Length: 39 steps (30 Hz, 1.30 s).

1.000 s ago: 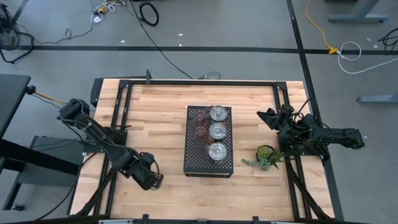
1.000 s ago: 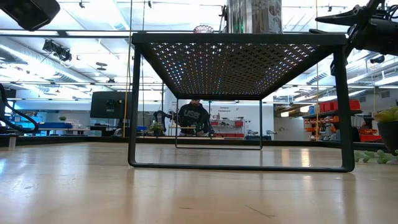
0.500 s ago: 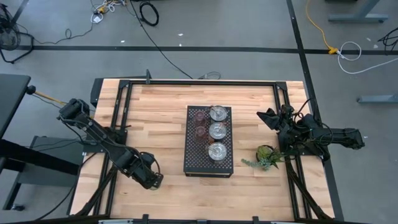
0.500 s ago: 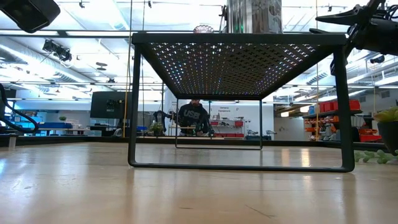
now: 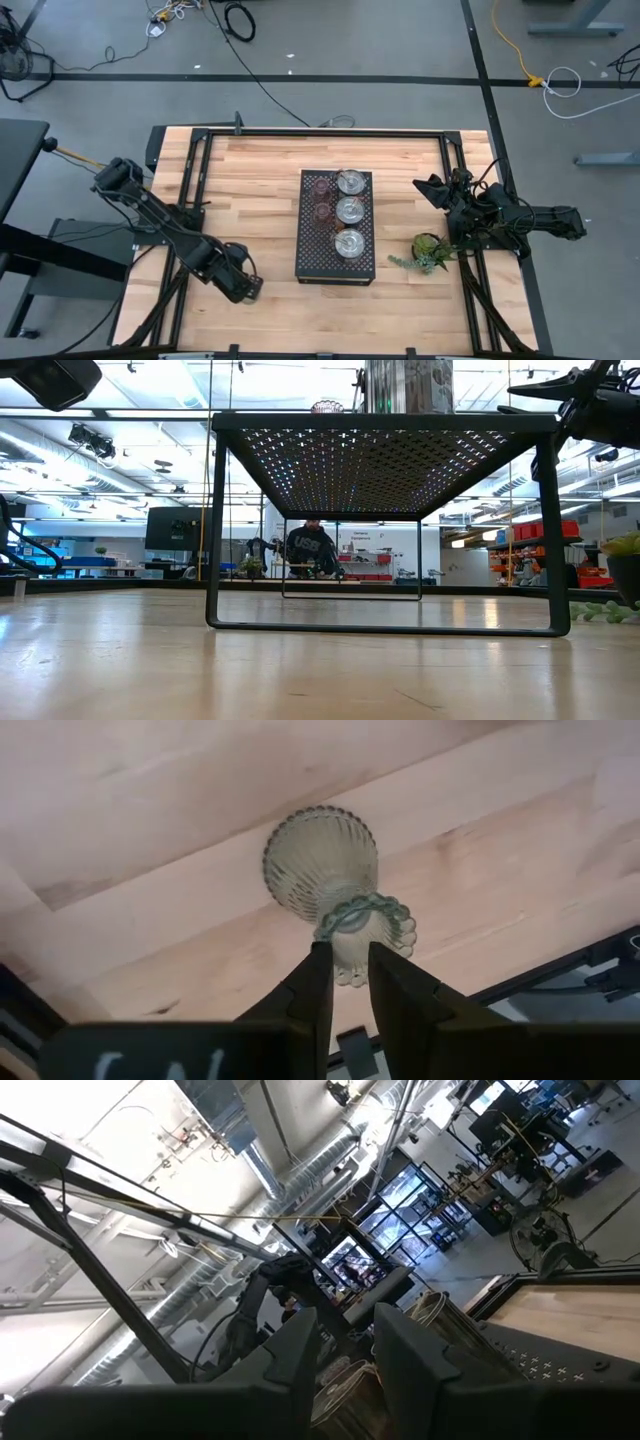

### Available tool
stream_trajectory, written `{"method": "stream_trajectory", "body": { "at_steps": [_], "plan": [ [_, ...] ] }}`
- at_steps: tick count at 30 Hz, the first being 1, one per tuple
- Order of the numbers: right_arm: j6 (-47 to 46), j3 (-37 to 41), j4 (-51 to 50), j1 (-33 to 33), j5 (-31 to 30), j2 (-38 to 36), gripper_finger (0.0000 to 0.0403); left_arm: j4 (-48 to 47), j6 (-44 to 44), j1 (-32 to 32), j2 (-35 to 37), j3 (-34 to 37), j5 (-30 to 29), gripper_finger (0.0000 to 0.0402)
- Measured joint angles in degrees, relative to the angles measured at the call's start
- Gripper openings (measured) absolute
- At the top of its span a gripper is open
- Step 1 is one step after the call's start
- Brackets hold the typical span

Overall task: Pick & Place candle stick holders
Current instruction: Put the green glass holder on the shelf

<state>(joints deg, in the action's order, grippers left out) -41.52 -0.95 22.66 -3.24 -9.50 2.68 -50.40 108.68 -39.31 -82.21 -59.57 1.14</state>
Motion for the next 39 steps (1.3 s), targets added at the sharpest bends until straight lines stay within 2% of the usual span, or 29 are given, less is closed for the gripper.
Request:
{"method": "stream_trajectory", "body": {
  "at_steps": [4,7,17,26,30,34,39],
  "plan": [
    [-0.02,0.00,0.04,0.01,-0.02,0.00,0.0100,-1.87,0.46,-0.02,0.17,-0.02,0.60,0.0069],
    [-0.01,0.00,0.23,0.00,0.00,0.00,0.0100,-3.36,0.36,-0.02,0.09,-0.02,3.34,0.0069],
    [0.00,0.00,0.41,-0.01,0.02,-0.02,0.0100,-0.26,0.26,0.02,-0.80,-0.04,0.06,0.0069],
    [0.20,0.00,0.30,0.00,0.02,-0.02,0.0100,2.53,-1.17,-0.09,-4.05,-0.39,2.00,0.0067],
    [0.44,0.00,-0.06,-0.01,-0.07,-0.02,0.0100,1.41,-0.99,-0.10,-4.07,-0.21,-0.05,0.0047],
    [0.44,0.00,-0.17,0.01,0.00,-0.02,0.0100,-0.42,-1.07,-0.09,-4.28,0.09,-0.15,0.0007],
    [0.46,0.00,-0.60,0.01,-0.03,-0.01,0.0100,0.34,-0.89,0.55,-4.27,0.09,-0.44,0.0005]
  ]
}}
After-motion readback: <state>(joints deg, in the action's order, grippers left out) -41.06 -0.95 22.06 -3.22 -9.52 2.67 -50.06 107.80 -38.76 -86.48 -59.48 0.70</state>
